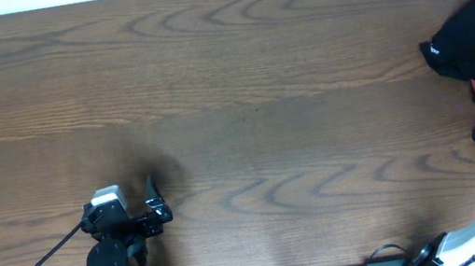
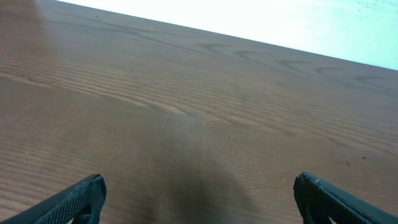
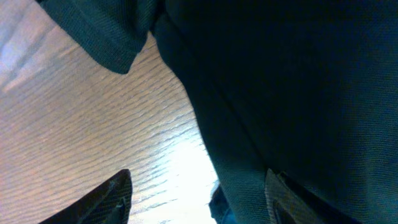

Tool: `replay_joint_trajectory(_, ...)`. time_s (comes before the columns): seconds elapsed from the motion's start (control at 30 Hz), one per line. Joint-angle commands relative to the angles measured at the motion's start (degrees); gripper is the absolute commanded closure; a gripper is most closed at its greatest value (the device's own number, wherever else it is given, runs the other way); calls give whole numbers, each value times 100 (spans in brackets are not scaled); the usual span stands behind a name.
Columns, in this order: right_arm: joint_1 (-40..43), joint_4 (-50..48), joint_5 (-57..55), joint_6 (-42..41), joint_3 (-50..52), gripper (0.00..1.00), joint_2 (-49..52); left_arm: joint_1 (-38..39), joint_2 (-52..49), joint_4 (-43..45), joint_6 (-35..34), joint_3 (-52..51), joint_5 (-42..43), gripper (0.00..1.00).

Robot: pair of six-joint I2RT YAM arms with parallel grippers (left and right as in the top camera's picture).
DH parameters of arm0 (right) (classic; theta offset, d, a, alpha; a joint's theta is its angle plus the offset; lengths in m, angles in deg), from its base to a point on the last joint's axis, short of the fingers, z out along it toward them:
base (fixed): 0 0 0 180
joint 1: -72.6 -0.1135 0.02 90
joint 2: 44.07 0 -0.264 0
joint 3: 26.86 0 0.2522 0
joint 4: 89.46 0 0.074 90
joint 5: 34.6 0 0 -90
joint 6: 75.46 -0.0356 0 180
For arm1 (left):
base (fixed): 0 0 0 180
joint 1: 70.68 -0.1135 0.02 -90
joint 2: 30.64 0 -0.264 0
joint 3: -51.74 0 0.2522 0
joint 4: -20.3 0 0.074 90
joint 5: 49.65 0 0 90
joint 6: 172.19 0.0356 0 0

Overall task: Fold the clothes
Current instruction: 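Grasp the black shirt with the right gripper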

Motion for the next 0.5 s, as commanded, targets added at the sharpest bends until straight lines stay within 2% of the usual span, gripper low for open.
replay_joint_trajectory(0.0,48,-72,-20,-79,42,27,15,-26,28,-50,33,-122,-92,2)
replay_joint_trajectory(0.47,44,-114,-39,-186,44,37,459,-26,28,-50,33,-122,-92,2)
